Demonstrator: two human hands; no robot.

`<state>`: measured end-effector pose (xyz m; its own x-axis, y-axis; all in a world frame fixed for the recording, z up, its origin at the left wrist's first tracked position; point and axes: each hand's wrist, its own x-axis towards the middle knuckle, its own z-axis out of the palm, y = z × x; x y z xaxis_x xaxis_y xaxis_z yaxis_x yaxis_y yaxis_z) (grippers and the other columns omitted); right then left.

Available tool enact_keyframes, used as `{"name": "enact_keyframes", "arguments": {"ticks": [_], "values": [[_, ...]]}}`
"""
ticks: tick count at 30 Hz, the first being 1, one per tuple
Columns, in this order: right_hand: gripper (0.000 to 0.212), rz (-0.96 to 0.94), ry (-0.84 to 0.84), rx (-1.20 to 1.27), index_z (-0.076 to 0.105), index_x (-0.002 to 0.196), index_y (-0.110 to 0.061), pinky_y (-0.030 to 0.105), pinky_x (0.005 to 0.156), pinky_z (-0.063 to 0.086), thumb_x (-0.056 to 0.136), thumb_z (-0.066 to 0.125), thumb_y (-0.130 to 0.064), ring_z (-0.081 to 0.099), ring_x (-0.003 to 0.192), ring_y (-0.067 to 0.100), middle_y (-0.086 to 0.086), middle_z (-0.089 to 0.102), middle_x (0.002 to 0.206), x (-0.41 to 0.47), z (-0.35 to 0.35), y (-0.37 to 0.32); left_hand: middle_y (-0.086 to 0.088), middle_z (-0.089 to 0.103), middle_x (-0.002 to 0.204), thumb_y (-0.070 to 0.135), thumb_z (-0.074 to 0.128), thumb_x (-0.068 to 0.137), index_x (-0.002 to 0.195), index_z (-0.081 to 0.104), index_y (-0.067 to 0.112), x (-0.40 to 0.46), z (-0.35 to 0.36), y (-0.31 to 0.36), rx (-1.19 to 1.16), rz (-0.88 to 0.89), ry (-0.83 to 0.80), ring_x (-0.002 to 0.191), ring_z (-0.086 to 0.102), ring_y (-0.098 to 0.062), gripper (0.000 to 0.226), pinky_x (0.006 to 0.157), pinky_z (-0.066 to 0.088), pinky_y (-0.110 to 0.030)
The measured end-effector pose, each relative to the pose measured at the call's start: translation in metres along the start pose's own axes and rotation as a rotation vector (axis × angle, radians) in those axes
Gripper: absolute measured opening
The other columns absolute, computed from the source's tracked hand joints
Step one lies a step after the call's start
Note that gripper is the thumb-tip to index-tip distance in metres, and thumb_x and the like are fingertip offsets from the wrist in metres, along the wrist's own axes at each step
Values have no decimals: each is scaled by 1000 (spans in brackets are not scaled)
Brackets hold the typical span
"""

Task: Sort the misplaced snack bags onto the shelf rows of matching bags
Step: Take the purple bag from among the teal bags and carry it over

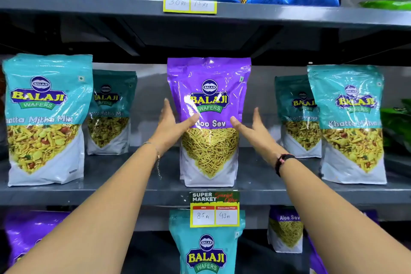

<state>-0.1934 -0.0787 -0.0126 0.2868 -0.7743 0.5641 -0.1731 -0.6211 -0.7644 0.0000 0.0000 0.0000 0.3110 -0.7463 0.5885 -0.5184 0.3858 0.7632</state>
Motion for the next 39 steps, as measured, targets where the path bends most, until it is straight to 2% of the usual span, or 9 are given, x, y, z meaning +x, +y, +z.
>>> {"name": "enact_keyframes", "arguments": {"ticks": [3,5,7,15,19,22,27,36,39], "values": [[88,152,-292,157,24,136,-14,21,91,36,68,70,-42,43,124,16,4,42,143,-2,3,5,3,47,131,27,75,65,131,26,13,-2,-3,-8,-209,-124,-254,103,52,-7,83,70,45,-10],[77,164,-408,148,37,127,-18,25,86,43,62,74,-36,54,111,13,3,56,129,-3,9,13,-2,60,120,25,82,53,117,44,17,-3,-1,-21,-215,-139,-412,94,60,-6,75,71,49,-12],[68,159,-440,196,40,124,-18,34,95,46,67,74,-25,58,108,17,4,60,122,-1,13,20,4,63,107,9,72,67,112,48,16,-5,4,-28,-226,-144,-460,92,59,-5,52,73,50,-11],[43,79,-374,255,44,113,-17,8,54,48,76,64,-8,59,84,4,-8,61,96,-21,17,4,1,64,99,14,80,51,91,55,21,-14,-1,-35,-294,-106,-309,93,60,-11,48,80,49,-22],[36,1,-324,250,48,101,-23,5,53,46,73,68,-13,58,83,1,-11,61,93,-43,30,-15,6,66,93,18,86,36,87,58,22,-36,-23,-34,-336,-49,-221,81,64,-4,58,66,53,-13],[38,-80,-284,252,51,95,-27,9,65,51,64,73,-25,61,86,4,-10,64,96,-65,46,-30,11,74,83,43,87,21,89,60,20,-62,-46,-33,-375,-5,-133,80,67,-3,77,65,53,-14],[41,-177,-302,293,53,97,-25,10,73,51,62,73,-26,62,78,-9,-13,65,93,-109,87,-44,16,75,78,46,85,28,87,61,21,-120,-89,-38,-358,20,-63,81,66,-1,68,67,52,-14],[49,-76,-400,137,46,88,-41,2,71,43,45,66,-55,54,78,-21,-30,56,88,-185,173,3,15,74,77,46,87,20,86,56,22,-214,-130,-121,-311,-209,26,78,65,0,76,67,53,-15],[50,9,-447,79,46,92,-40,11,72,43,50,69,-54,55,83,-13,-27,58,90,-203,198,37,8,72,84,42,88,17,92,49,20,-236,-126,-160,-352,-315,4,79,65,2,88,65,52,-14]]}}
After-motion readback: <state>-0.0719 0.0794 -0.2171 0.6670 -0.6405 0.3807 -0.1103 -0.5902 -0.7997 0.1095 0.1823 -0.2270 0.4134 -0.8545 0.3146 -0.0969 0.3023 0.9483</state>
